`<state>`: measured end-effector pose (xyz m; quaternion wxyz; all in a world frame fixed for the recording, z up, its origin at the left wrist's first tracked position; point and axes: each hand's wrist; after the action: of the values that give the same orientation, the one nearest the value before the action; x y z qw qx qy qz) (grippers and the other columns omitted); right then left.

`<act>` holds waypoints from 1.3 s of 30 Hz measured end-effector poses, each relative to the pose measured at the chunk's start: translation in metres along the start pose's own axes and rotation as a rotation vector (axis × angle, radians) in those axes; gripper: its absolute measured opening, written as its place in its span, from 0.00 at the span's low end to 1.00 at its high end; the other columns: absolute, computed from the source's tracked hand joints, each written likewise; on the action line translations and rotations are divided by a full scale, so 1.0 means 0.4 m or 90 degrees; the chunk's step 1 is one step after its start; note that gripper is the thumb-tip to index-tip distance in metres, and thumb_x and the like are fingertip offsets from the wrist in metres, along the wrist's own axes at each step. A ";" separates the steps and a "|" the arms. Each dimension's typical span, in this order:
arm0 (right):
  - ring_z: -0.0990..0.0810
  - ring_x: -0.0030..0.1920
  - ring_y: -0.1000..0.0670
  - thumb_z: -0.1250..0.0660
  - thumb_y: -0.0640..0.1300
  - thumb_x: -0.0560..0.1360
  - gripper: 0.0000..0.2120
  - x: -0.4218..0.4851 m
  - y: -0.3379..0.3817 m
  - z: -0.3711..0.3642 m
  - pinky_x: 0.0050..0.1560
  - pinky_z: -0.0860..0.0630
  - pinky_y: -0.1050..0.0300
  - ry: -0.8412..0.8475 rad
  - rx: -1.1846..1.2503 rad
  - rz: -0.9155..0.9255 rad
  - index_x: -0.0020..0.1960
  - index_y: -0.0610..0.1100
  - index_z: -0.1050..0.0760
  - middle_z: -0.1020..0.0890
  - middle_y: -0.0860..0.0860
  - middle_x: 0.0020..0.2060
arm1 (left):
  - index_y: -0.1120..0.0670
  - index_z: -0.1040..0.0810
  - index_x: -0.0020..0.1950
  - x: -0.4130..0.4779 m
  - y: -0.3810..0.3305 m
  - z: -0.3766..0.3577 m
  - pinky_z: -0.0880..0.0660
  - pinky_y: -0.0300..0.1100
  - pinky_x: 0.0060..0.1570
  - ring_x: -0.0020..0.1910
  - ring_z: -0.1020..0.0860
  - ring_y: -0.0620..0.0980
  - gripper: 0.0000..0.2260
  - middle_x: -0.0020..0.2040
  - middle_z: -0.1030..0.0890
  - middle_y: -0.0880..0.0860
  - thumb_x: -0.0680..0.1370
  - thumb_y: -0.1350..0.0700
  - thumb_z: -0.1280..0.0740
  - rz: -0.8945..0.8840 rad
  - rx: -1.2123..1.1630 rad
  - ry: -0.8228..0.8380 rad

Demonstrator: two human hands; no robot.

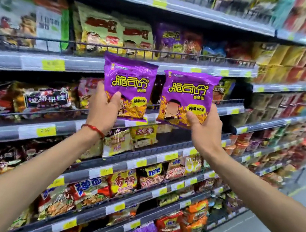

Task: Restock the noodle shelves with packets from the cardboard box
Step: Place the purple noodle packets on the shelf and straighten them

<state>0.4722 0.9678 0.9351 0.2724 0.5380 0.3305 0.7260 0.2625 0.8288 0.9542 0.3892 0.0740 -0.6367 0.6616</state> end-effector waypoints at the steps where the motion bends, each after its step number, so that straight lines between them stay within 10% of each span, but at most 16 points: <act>1: 0.21 0.52 0.55 0.31 0.44 0.78 0.15 0.044 -0.019 0.003 0.57 0.26 0.53 -0.002 -0.003 0.001 0.63 0.52 0.29 0.20 0.61 0.49 | 0.56 0.28 0.62 0.030 -0.007 -0.034 0.26 0.38 0.49 0.43 0.23 0.41 0.10 0.44 0.24 0.40 0.81 0.57 0.37 -0.007 -0.005 -0.004; 6: 0.21 0.57 0.50 0.32 0.45 0.78 0.15 0.257 -0.097 0.009 0.62 0.26 0.47 -0.021 0.014 0.021 0.64 0.49 0.28 0.19 0.56 0.53 | 0.39 0.27 0.50 0.180 0.013 -0.173 0.21 0.60 0.54 0.49 0.18 0.54 0.06 0.45 0.19 0.44 0.74 0.47 0.35 -0.014 -0.032 -0.012; 12: 0.21 0.56 0.49 0.32 0.48 0.77 0.14 0.450 -0.188 0.020 0.61 0.26 0.41 -0.028 0.037 0.041 0.62 0.51 0.27 0.19 0.56 0.53 | 0.48 0.27 0.54 0.273 -0.020 -0.320 0.28 0.28 0.42 0.35 0.24 0.31 0.06 0.40 0.22 0.42 0.79 0.57 0.35 -0.036 -0.009 -0.081; 17: 0.19 0.53 0.51 0.31 0.49 0.77 0.13 0.598 -0.263 0.043 0.59 0.24 0.43 0.011 0.095 0.068 0.60 0.49 0.26 0.18 0.55 0.51 | 0.49 0.26 0.54 0.308 -0.048 -0.416 0.23 0.49 0.51 0.42 0.22 0.51 0.07 0.40 0.21 0.45 0.77 0.51 0.36 -0.028 0.012 -0.176; 24: 0.20 0.52 0.53 0.31 0.46 0.78 0.13 0.752 -0.298 0.056 0.56 0.24 0.51 0.162 0.198 0.100 0.61 0.46 0.26 0.18 0.53 0.52 | 0.43 0.22 0.45 0.324 -0.073 -0.476 0.21 0.60 0.51 0.41 0.20 0.51 0.05 0.42 0.17 0.46 0.71 0.50 0.34 0.024 -0.038 -0.308; 29: 0.20 0.54 0.51 0.31 0.50 0.76 0.13 0.824 -0.260 0.020 0.60 0.24 0.44 0.229 0.216 0.127 0.59 0.49 0.25 0.17 0.55 0.51 | 0.52 0.25 0.63 0.339 -0.132 -0.500 0.23 0.57 0.60 0.57 0.20 0.54 0.21 0.60 0.18 0.54 0.72 0.47 0.32 0.011 -0.032 -0.325; 35: 0.17 0.49 0.50 0.28 0.50 0.72 0.11 0.900 -0.184 -0.049 0.56 0.21 0.45 0.233 0.253 0.110 0.53 0.49 0.22 0.15 0.53 0.47 | 0.46 0.24 0.50 0.371 -0.190 -0.471 0.23 0.59 0.58 0.51 0.19 0.56 0.08 0.50 0.16 0.51 0.72 0.49 0.34 -0.014 0.033 -0.353; 39: 0.16 0.46 0.48 0.27 0.53 0.67 0.16 0.944 -0.145 -0.112 0.49 0.19 0.50 0.243 0.228 0.075 0.49 0.44 0.20 0.15 0.50 0.43 | 0.50 0.24 0.53 0.397 -0.203 -0.444 0.23 0.41 0.49 0.44 0.21 0.48 0.05 0.47 0.18 0.49 0.78 0.57 0.34 -0.009 0.007 -0.352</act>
<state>0.3286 1.2797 1.1083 0.0631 0.4491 0.4674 0.7588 0.2737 1.0463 1.0802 0.2047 0.2584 -0.7144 0.6172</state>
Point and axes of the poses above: each hand's wrist, its own x-axis towards the middle knuckle, its own z-axis out of the back of the hand, y = z × x
